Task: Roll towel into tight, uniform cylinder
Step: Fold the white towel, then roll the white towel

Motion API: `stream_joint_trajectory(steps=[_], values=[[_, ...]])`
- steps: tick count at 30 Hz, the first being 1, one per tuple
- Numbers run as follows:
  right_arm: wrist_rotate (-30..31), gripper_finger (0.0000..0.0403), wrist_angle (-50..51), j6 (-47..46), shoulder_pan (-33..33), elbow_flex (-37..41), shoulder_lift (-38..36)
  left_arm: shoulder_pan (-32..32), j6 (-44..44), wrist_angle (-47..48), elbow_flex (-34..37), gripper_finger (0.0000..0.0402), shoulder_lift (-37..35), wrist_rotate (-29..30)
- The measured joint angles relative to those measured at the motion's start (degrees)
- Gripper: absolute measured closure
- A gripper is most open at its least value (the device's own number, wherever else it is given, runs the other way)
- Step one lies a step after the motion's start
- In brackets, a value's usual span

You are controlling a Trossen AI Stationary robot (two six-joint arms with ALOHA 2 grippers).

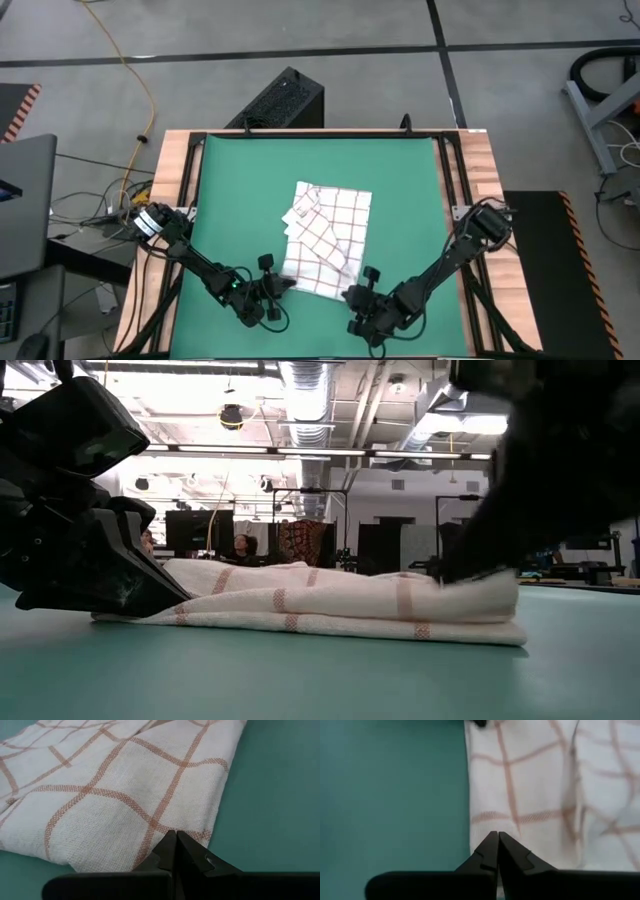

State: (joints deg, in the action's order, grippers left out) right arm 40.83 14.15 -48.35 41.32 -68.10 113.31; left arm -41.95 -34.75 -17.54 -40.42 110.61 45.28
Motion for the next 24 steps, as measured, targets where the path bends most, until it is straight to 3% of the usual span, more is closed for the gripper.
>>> stream_joint_trajectory(steps=[11,20,24], values=[[-1.8,0.0376,4.2,-5.4,1.1,-0.4,3.8,0.0,-0.1,0.0,0.0,0.0401,0.0,-0.3],[6.8,0.0376,6.8,6.0,2.8,-0.2,-4.6,0.0,-0.5,0.0,0.0,0.0401,0.0,-0.4],[4.4,0.0359,5.5,12.3,3.0,0.0,-5.3,0.0,-0.5,-0.1,0.0,0.0401,0.0,-0.1]])
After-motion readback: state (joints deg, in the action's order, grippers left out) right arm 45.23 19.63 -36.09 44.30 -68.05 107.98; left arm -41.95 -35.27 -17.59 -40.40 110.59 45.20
